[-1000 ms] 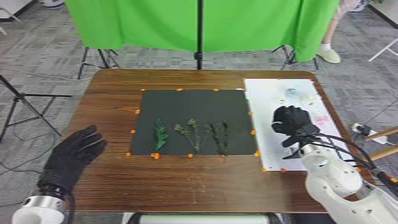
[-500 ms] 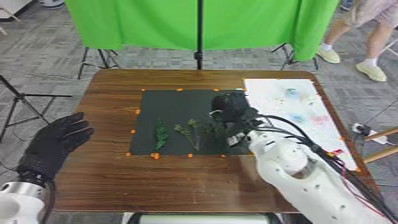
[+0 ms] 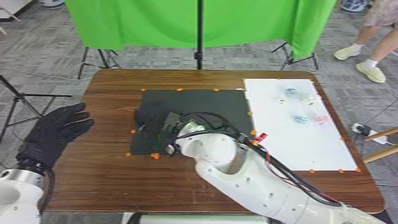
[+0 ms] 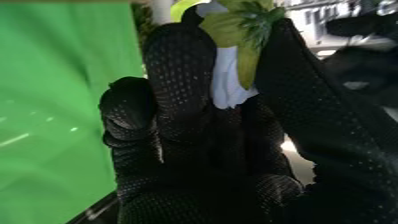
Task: Arrange flowers
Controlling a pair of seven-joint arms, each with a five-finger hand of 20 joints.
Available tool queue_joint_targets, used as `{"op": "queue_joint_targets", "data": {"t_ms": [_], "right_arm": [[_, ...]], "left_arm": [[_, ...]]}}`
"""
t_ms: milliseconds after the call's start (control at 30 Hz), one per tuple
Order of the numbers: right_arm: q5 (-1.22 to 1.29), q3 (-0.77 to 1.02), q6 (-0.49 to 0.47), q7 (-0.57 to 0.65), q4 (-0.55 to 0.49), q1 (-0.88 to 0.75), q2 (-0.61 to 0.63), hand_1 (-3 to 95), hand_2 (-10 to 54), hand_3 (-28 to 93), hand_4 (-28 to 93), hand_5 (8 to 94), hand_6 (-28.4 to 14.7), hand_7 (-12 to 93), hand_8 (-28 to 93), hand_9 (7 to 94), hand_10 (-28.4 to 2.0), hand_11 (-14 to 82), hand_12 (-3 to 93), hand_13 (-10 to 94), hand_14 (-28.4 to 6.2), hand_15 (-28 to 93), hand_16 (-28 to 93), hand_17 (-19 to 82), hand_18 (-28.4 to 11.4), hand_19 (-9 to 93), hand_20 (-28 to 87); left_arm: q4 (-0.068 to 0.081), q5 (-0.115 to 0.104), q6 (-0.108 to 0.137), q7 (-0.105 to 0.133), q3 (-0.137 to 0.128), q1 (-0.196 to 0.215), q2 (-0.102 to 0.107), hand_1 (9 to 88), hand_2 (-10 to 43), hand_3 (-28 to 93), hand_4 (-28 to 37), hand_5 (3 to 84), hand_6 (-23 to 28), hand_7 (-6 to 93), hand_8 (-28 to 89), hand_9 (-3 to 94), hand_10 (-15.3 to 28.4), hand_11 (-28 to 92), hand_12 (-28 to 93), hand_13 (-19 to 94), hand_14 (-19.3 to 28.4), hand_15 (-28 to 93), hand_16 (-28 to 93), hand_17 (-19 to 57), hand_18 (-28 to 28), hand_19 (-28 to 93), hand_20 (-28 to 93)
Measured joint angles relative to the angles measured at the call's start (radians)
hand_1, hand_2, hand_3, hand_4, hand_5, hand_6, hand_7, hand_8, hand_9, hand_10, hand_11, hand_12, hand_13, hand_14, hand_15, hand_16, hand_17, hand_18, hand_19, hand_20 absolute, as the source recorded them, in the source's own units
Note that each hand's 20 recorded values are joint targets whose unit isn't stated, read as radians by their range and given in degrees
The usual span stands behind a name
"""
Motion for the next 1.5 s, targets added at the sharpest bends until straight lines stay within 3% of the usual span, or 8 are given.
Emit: {"op": "queue_joint_targets", "data": {"t_ms": [233, 533, 733, 933, 1033, 1133, 1500], "right_arm": [[-0.044, -0.081, 0.026, 0.063, 0.05, -0.003, -0.039, 51.3, -9.5, 83, -28, 79.3, 0.2, 37, -5, 92.7, -2.8, 12.5, 45.5, 85, -2.3, 54, 33, 43, -17.6, 89, 41], [-0.085, -0.092, 0.154, 0.168, 0.111, -0.017, -0.069, 51.3, -9.5, 78, -28, 76.1, 0.0, 36, -3, 90.8, -3.5, 10.7, 44.8, 83, -2.6, 57, 33, 41, -17.7, 89, 41], [-0.116, -0.084, 0.126, 0.187, 0.116, -0.033, -0.08, 46.8, -9.5, 76, -28, 62.6, -1.2, 41, -8, 77.0, -5.4, 16.0, 44.6, 74, -3.7, 65, 29, 35, -17.5, 87, 42], [-0.143, -0.059, -0.019, 0.191, 0.102, -0.051, -0.084, 44.3, -9.5, 78, -28, 57.5, -0.7, 38, -13, 67.7, -6.3, 24.8, 41.9, 69, -4.2, 69, 28, 33, -17.3, 86, 44], [-0.146, -0.057, -0.015, 0.191, 0.1, -0.055, -0.085, 42.8, -9.5, 78, -28, 56.9, -0.9, 37, -20, 63.9, -7.4, 32.1, 35.9, 67, -4.6, 70, 27, 33, -17.1, 86, 44], [-0.143, -0.055, -0.001, 0.193, 0.1, -0.061, -0.084, 38.5, -9.5, 82, -28, 52.0, -3.4, 36, -21, 56.2, -10.9, 43.3, 26.1, 63, -5.7, 73, 27, 31, -17.5, 86, 44], [-0.101, -0.041, 0.029, 0.205, 0.037, -0.069, -0.078, 38.4, -8.5, 69, -28, 44.9, -8.1, 31, -18, 45.8, -14.1, 44.9, 24.4, 55, -8.4, 74, 24, 28, -18.7, 85, 44]], "left_arm": [[0.014, 0.0, -0.004, -0.033, 0.028, -0.041, 0.029, 31.4, 0.3, 74, -28.3, 40.2, 4.6, 42.4, -22, 37.4, 16.3, 49, 5, 31, 19.1, 64, -14, -4.0, 24.3, 70, -12], [0.033, 0.0, -0.017, -0.07, 0.054, -0.088, 0.047, 31.4, -0.3, 75, -28.3, 40.8, 5.0, 44.8, -24, 37.5, 16.9, 52, 4, 31, 19.9, 67, -16, -3.9, 24.5, 72, -16], [0.042, 0.0, -0.023, -0.082, 0.066, -0.106, 0.049, 31.3, -0.1, 75, -28.3, 40.4, 4.2, 46.3, -24, 37.8, 16.5, 55, 4, 32, 19.6, 70, -17, -3.3, 24.8, 74, -18], [0.045, 0.0, -0.028, -0.085, 0.071, -0.112, 0.05, 31.1, 0.2, 74, -28.3, 40.1, 3.9, 47.0, -25, 37.8, 16.2, 57, 2, 32, 19.2, 72, -18, -2.8, 24.8, 76, -22], [0.045, 0.0, -0.03, -0.085, 0.071, -0.111, 0.05, 31.1, 0.2, 74, -28.3, 40.2, 4.0, 47.0, -25, 37.9, 16.2, 57, 2, 32, 19.3, 72, -18, -2.9, 24.7, 76, -23], [0.045, 0.0, -0.031, -0.085, 0.071, -0.112, 0.049, 31.1, 0.1, 74, -28.3, 40.2, 4.2, 46.6, -25, 37.8, 16.6, 55, 2, 31, 19.5, 70, -18, -3.2, 24.6, 75, -24], [0.045, 0.0, -0.035, -0.084, 0.069, -0.107, 0.045, 31.8, -0.5, 76, -28.3, 41.0, 5.8, 44.3, -24, 37.6, 17.4, 50, 4, 30, 20.1, 65, -16, -4.2, 24.4, 72, -21]]}}
